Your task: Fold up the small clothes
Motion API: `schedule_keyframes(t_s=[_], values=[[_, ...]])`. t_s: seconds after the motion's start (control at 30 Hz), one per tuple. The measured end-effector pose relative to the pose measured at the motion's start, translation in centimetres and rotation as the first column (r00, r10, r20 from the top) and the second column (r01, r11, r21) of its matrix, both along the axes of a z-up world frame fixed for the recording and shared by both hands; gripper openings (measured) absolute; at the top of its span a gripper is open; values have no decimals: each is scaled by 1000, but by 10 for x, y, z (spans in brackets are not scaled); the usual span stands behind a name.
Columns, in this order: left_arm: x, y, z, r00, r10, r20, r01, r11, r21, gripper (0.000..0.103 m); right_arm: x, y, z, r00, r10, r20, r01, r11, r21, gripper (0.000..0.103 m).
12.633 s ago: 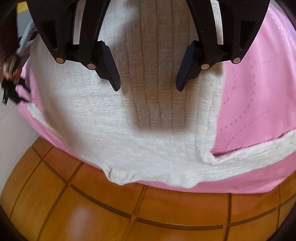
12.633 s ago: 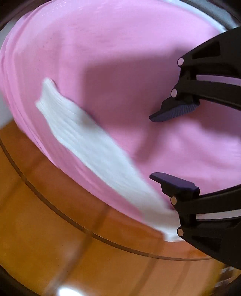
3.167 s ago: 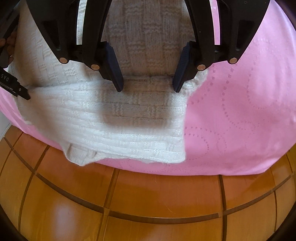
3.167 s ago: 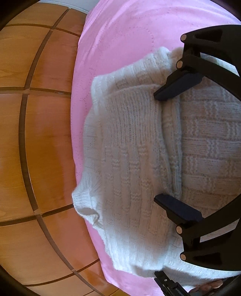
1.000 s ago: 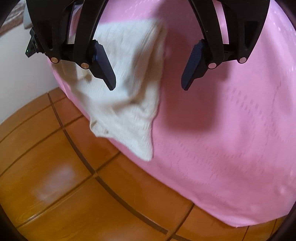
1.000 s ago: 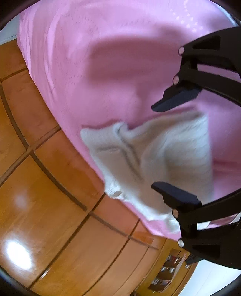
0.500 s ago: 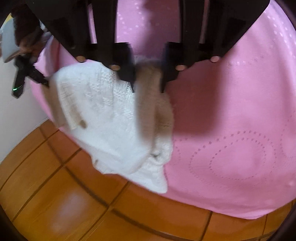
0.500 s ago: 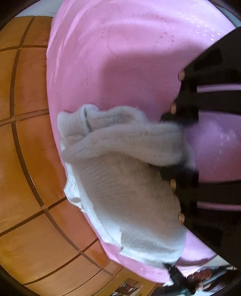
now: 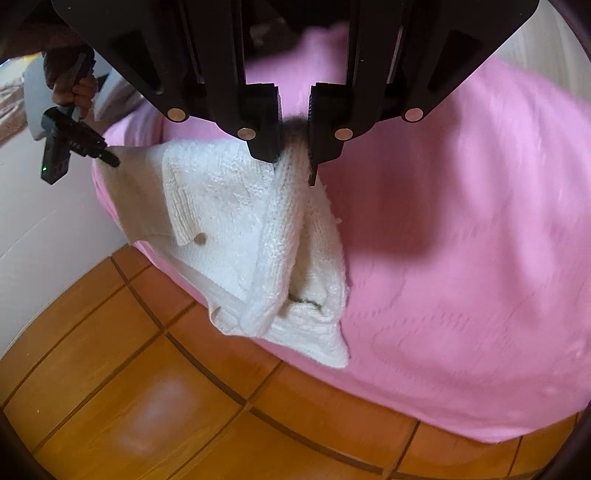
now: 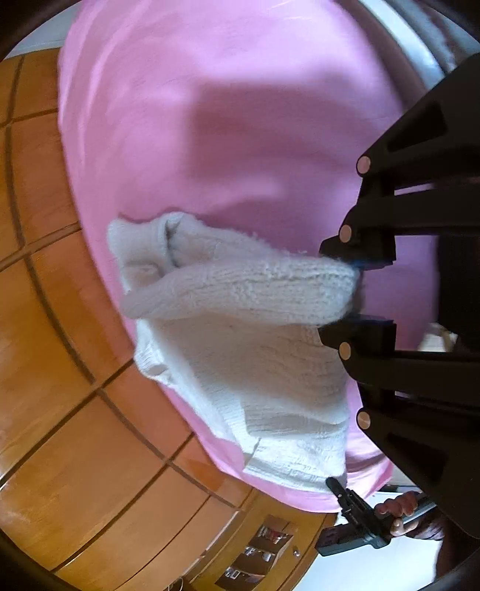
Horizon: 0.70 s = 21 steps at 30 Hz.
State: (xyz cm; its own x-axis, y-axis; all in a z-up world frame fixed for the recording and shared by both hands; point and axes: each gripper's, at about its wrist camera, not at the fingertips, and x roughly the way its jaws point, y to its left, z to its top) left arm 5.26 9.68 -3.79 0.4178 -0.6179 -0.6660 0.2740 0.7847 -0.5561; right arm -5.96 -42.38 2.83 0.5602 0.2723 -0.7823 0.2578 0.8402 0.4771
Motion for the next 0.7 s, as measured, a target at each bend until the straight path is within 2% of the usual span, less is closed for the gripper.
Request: schedule_keyframes(t_s=[0.1, 0.2, 0.27, 0.33, 0.37, 0.5, 0.63, 0.67, 0.7], values=[[-29, 8, -9, 998, -14, -63, 14, 1000, 8, 9, -25, 3, -8, 998, 14, -55, -15, 1000, -13, 17], [-45, 7, -15, 995, -34, -91, 38, 998, 51, 11, -32, 5, -9, 997, 31, -73, -35, 998, -58, 20], [-43, 4, -11, 998, -14, -60, 21, 994, 111, 16, -24, 4, -4, 998, 6, -60, -13, 993, -115, 41], [-34, 4, -3, 1000, -7, -27, 10, 994, 109, 37, -14, 3, 7, 1000, -7, -14, 5, 988, -157, 57], [-28, 4, 2, 1000, 6, -1, -6, 993, 114, 46, -8, 3, 11, 1000, -10, 1, 10, 984, -176, 59], [-3, -13, 14, 997, -16, 82, 6, 992, 125, 48, 25, 6, 23, 997, 0, 73, 19, 963, -267, 62], [20, -35, 8, 992, -61, 108, 43, 986, 161, 48, 56, 14, 9, 998, 34, 55, -13, 944, -329, 61], [25, -39, 4, 992, -73, 99, 56, 985, 164, 47, 62, 15, 4, 998, 42, 42, -26, 940, -339, 52], [30, -42, -1, 993, -84, 87, 69, 983, 169, 32, 67, 14, -2, 998, 55, 25, -43, 938, -345, 41]])
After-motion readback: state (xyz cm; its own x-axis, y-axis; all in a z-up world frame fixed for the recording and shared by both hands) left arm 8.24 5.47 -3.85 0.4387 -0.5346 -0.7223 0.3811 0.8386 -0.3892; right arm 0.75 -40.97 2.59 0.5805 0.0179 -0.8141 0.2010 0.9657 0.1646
